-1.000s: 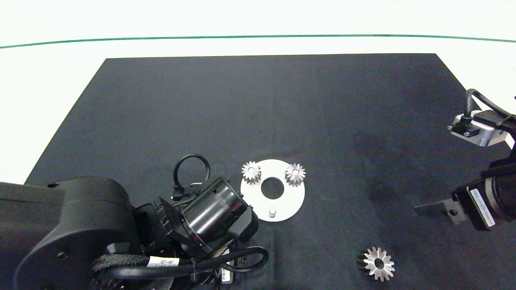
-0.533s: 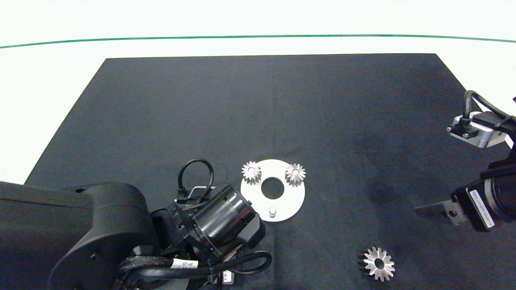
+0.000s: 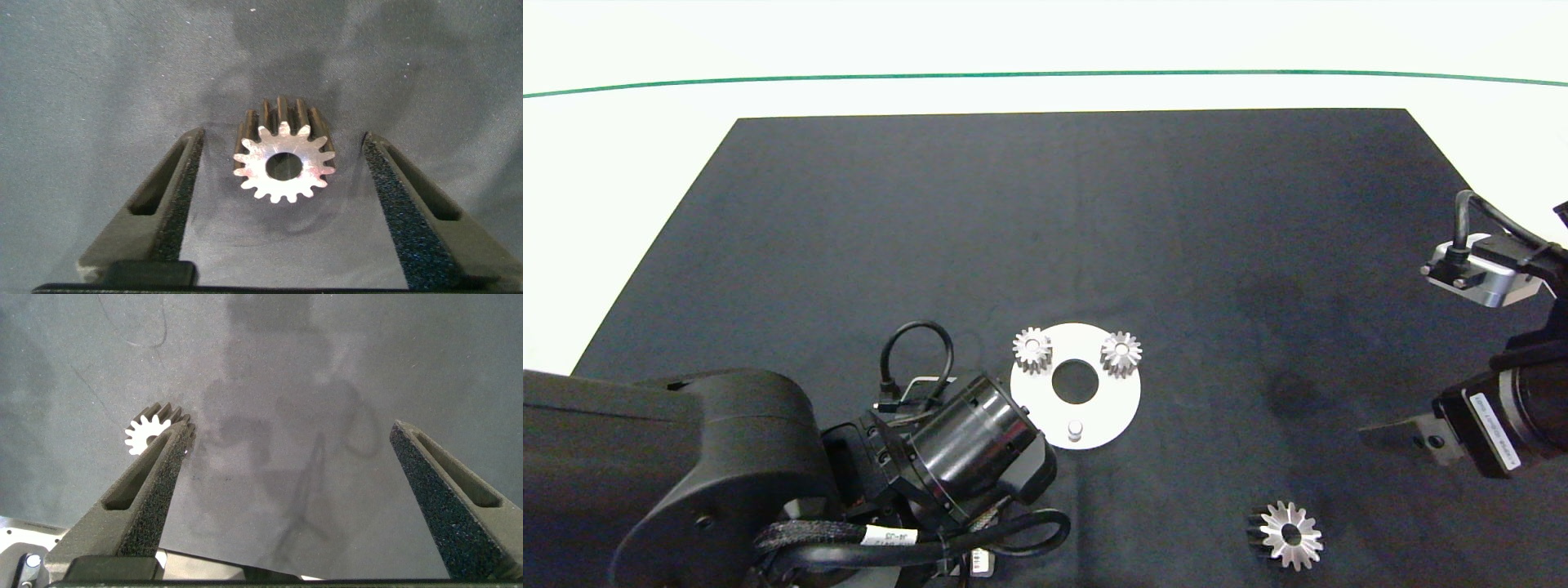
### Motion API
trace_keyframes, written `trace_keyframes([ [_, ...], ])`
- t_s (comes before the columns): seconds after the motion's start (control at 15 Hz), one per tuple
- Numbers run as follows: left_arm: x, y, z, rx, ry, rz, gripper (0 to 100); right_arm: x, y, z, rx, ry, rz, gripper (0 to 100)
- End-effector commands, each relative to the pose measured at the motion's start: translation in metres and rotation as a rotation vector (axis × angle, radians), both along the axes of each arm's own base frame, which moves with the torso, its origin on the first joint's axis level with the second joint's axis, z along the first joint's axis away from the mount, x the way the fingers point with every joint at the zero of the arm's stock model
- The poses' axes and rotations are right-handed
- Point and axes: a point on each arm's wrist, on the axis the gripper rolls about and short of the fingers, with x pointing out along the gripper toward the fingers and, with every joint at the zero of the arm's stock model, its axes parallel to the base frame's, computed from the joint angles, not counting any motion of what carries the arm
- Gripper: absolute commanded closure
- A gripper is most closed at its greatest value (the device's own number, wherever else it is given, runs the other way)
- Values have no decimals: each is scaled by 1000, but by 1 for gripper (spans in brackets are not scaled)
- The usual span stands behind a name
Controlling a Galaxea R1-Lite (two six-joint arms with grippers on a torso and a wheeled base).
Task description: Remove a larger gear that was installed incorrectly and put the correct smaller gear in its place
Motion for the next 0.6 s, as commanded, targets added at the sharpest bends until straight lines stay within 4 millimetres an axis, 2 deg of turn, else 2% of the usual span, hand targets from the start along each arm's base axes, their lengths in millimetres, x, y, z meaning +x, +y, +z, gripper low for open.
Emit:
trace_keyframes([
  [0.07,-1,1,1,-1,-3,2,29,-1,0,0,-2,3,2,0],
  [0.6,-1,1,-1,8,2,-3,46,-3,-1,1,2,-5,2,0],
])
